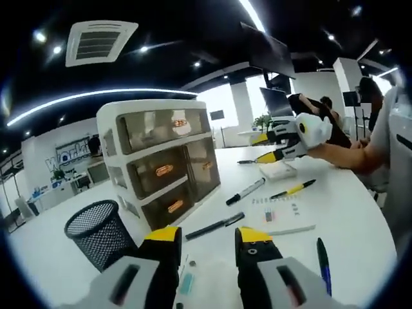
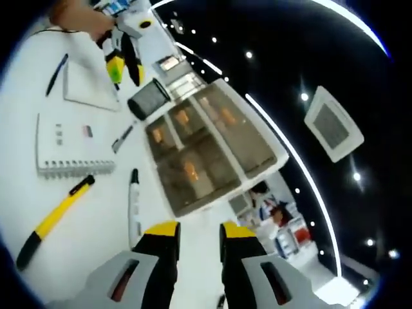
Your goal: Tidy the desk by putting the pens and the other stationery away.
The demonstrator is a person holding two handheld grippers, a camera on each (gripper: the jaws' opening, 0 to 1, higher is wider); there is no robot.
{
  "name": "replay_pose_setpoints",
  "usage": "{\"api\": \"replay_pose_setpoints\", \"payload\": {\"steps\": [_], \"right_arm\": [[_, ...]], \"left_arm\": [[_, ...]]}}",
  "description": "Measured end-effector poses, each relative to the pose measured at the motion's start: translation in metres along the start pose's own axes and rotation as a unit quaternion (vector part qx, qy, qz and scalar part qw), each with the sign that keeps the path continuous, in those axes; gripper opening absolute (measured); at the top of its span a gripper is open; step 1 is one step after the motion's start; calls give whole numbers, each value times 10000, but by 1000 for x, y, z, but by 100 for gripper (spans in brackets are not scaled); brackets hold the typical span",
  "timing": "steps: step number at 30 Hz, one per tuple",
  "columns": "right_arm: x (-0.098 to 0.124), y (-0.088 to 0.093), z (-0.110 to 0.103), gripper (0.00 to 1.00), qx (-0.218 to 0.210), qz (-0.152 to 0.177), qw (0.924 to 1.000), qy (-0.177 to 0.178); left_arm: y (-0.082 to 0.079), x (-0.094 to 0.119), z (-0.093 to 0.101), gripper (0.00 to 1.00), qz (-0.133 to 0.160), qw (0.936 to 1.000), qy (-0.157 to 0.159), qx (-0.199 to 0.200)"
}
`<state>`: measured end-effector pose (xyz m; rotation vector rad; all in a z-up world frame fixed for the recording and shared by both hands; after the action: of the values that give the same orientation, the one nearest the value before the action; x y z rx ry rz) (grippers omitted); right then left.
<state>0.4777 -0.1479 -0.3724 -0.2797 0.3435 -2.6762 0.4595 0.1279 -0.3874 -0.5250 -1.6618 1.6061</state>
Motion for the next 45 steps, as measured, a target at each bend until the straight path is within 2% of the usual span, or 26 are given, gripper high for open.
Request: {"api": "replay_pose_setpoints", "payload": {"steps": [5,8,15,19,23,25,28,33,36,45], "right_arm": [[5,-11,11,22,243,217,9988,370],[11,-24,16,22,627,366,9951,673],[8,-39,8,20,1347,374,9866,835],[3,-51,5,20,1891,241,9774,916],[0,-59,4,20,2165,167,9714,965],[0,-63,3,20,2334,128,9671,1003],[1,-68,5,20,2594,160,9593,1101],[1,-73,7,20,2644,163,9575,1143],[-1,-74,7,20,2639,151,9577,1140],[-9,-82,17,20,2461,151,9610,1249]], "left_arm": [[2,1,0,34,8,10000,28,94],[0,3,-1,34,60,9999,18,160],[-2,4,0,33,103,9999,5,20],[0,3,-1,33,108,9999,-13,93],[4,1,-1,33,29,9999,-27,117],[2,3,1,33,38,10000,-28,81],[-9,9,1,33,205,9997,-101,-35],[-2,15,3,32,305,9994,-108,-83],[2,11,-1,32,224,9996,-105,-102],[9,7,13,32,133,9998,141,-76]]}}
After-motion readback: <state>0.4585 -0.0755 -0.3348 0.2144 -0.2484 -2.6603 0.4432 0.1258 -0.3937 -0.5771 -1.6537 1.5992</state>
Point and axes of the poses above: the point that each gripper's makers call its tool centre point, and the gripper's own axes: x roughly backward along the fingers, z roughly to its right, y roughly out of its underside, the point moved 3 cm from there along x, roughly backward along the fingers, and after that the axes turned 15 degrees about x, right-handed, at the moved point
